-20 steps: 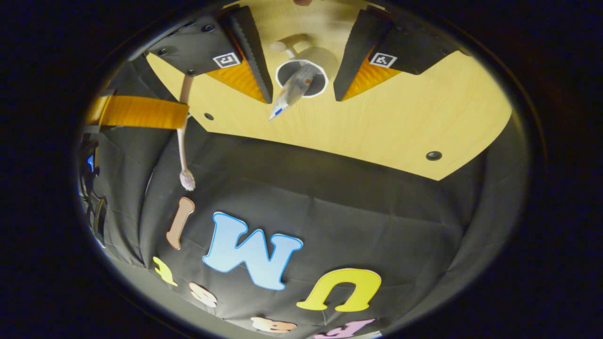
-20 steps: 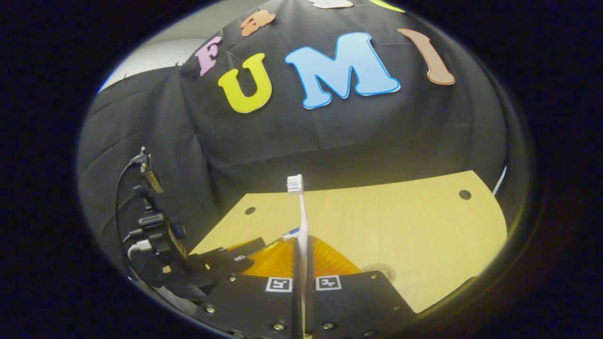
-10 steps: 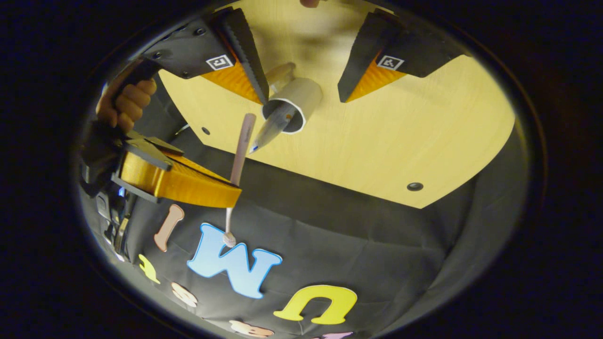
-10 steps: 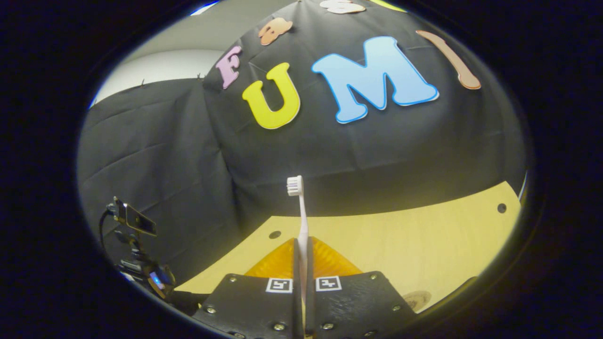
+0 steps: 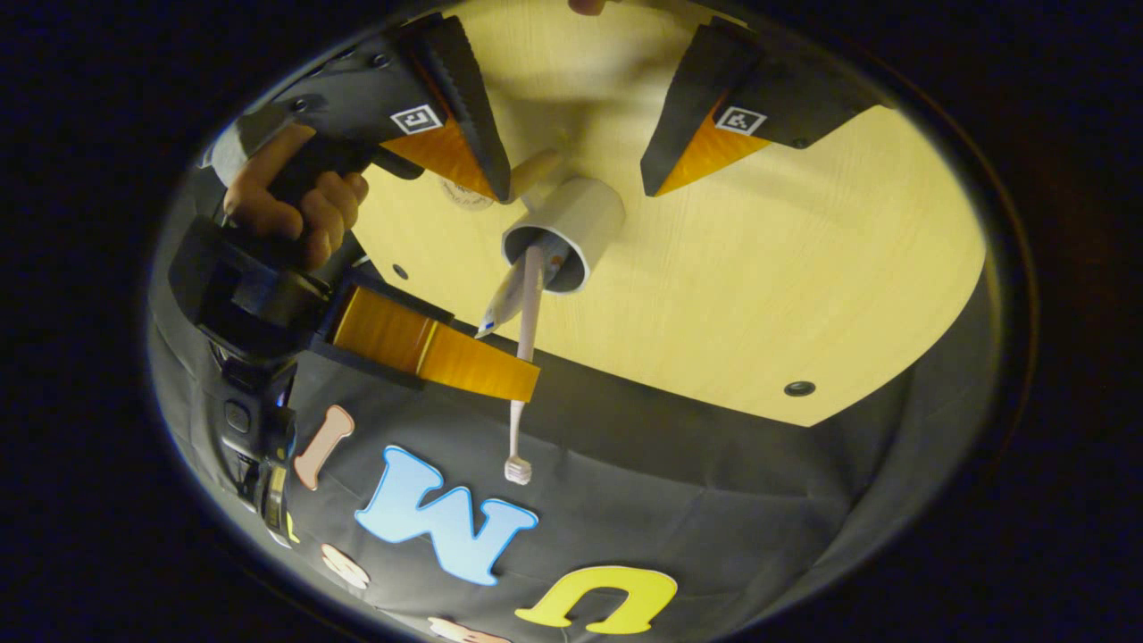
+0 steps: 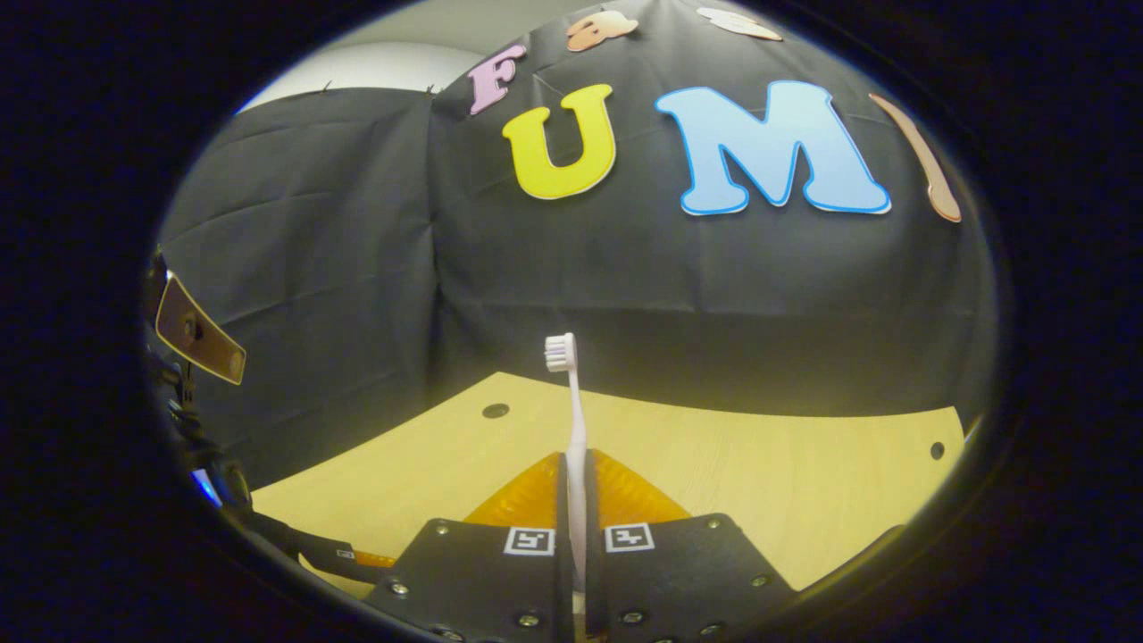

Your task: Put the toothbrush and toothpaste on the desktop into the cup, then pick up the cup and place it on the coaster on the desktop.

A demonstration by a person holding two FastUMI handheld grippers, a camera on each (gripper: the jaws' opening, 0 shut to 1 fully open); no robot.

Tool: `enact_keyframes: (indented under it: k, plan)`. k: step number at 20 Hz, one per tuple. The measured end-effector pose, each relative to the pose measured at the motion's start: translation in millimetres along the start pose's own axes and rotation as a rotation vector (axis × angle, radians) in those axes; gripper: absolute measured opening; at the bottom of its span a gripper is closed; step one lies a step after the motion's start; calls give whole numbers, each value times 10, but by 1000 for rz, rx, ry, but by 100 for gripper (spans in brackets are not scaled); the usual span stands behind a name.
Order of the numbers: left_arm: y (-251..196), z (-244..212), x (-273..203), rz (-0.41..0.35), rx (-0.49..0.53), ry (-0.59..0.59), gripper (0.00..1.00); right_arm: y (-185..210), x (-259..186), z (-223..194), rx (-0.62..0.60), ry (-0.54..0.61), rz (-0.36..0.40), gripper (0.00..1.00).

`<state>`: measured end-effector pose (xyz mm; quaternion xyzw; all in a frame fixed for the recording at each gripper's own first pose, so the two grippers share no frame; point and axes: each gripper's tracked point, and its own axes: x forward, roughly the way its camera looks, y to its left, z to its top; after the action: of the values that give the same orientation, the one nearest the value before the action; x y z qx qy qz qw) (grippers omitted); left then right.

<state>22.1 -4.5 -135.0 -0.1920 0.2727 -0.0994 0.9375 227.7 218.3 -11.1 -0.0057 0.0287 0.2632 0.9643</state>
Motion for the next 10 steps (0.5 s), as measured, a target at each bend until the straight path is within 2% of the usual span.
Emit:
enact_keyframes:
  k: [4, 5, 6, 7, 8, 9, 10]
  plan:
    - [45, -8, 37, 7, -9, 13, 95, 10, -40, -87, 23, 47, 28, 8]
    - [38, -14, 41, 8, -6, 13, 95, 23, -87, -83, 23, 55, 30, 18]
    - [28, 1, 49, 9, -5, 13, 95, 1, -90, -87, 20, 59, 27, 21]
    - [11, 5, 54, 7, -4, 13, 95, -16, -128, -72, 14, 63, 21, 32]
    - [-13, 12, 54, 6, -2, 13, 95, -20, -189, -71, 10, 64, 20, 38]
    - [-31, -8, 61, 4, 0, 15, 95, -10, -233, -46, 9, 63, 20, 54]
    - [-55, -10, 71, 3, 0, 17, 95, -38, -268, -8, 9, 59, 13, 61]
